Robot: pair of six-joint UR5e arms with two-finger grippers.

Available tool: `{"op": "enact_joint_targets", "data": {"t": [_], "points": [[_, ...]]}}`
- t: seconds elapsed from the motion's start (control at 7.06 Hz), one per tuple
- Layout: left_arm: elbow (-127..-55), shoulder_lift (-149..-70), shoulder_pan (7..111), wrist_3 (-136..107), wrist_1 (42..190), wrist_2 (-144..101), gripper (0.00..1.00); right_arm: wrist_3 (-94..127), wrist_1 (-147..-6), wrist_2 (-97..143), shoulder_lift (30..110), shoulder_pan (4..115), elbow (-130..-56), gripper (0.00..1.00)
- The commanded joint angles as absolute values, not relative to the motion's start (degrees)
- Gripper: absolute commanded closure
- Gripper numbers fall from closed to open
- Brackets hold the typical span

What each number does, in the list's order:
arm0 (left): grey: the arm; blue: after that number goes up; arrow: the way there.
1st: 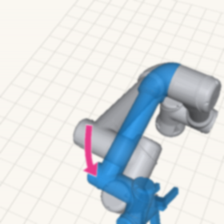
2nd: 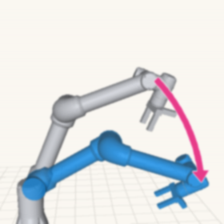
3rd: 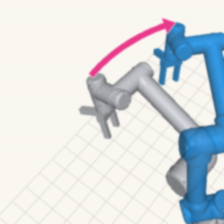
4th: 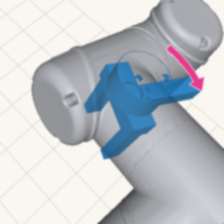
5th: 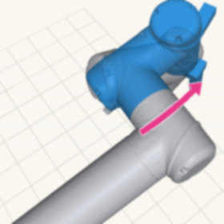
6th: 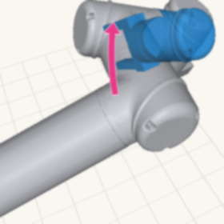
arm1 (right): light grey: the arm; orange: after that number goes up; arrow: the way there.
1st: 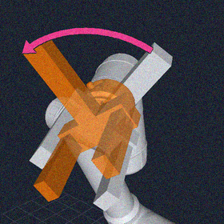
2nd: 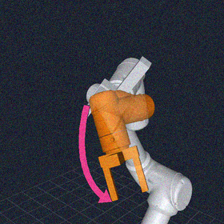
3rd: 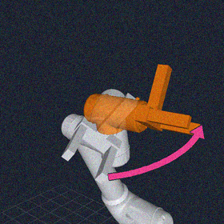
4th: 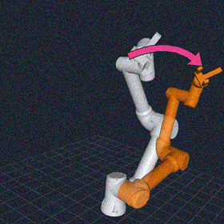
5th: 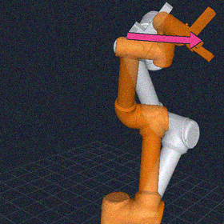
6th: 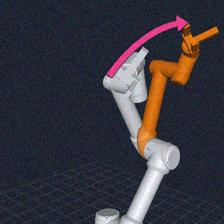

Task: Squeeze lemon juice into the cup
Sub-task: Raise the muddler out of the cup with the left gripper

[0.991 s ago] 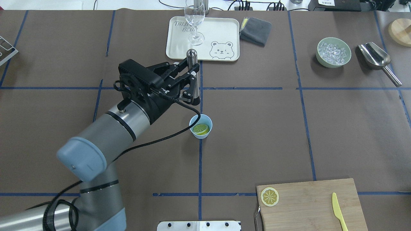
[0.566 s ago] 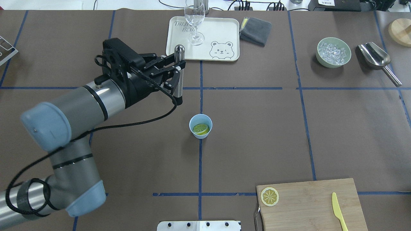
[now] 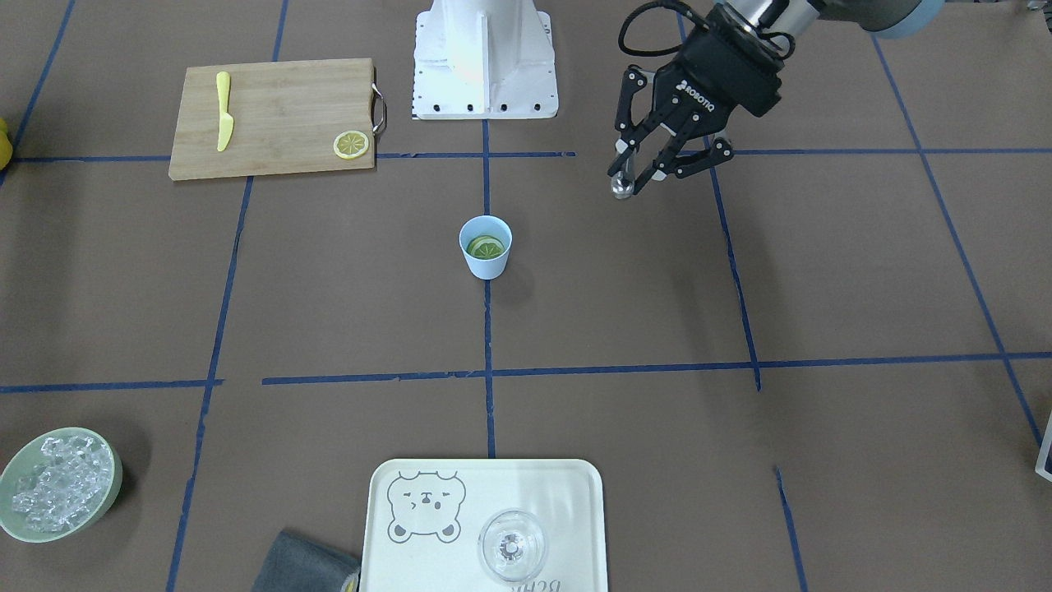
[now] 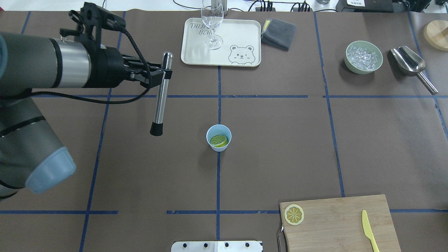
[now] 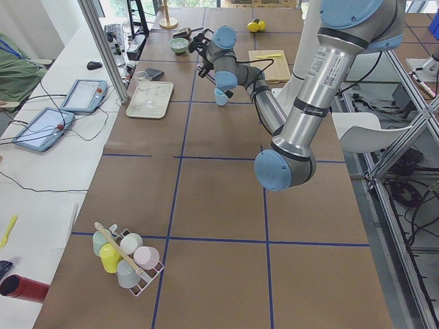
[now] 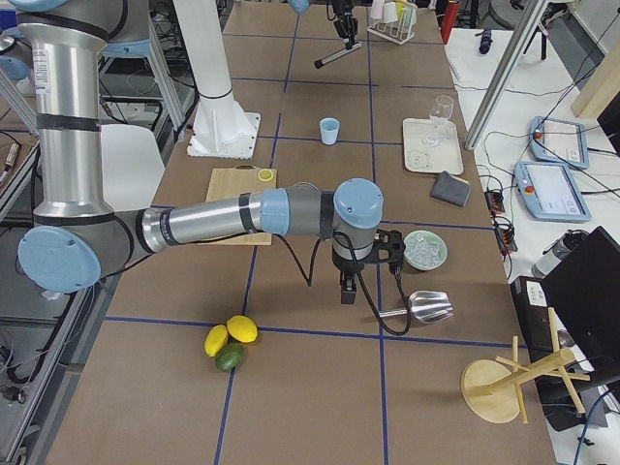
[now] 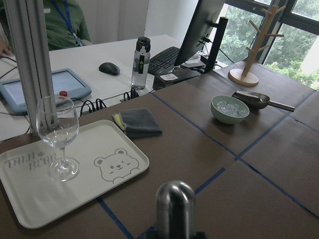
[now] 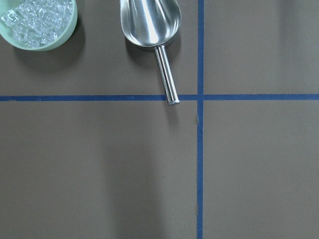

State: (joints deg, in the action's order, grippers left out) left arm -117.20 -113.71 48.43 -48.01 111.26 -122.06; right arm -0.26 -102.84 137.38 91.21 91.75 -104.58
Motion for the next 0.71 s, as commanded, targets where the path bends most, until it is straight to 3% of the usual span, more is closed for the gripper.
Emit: {"op": "enact_joint_targets", "data": {"t": [0.0, 0.57], "points": [[-118.03, -113.82, 52.81, -48.52, 94.9, -128.67, 1.0, -0.26, -102.83, 137.29, 91.06, 91.76, -104.59, 0.0], [-114.28, -113.91, 47.57, -43.81, 67.8, -114.45, 1.0, -0.09, -102.83, 137.2, 91.58, 91.84, -106.17, 0.0]]}}
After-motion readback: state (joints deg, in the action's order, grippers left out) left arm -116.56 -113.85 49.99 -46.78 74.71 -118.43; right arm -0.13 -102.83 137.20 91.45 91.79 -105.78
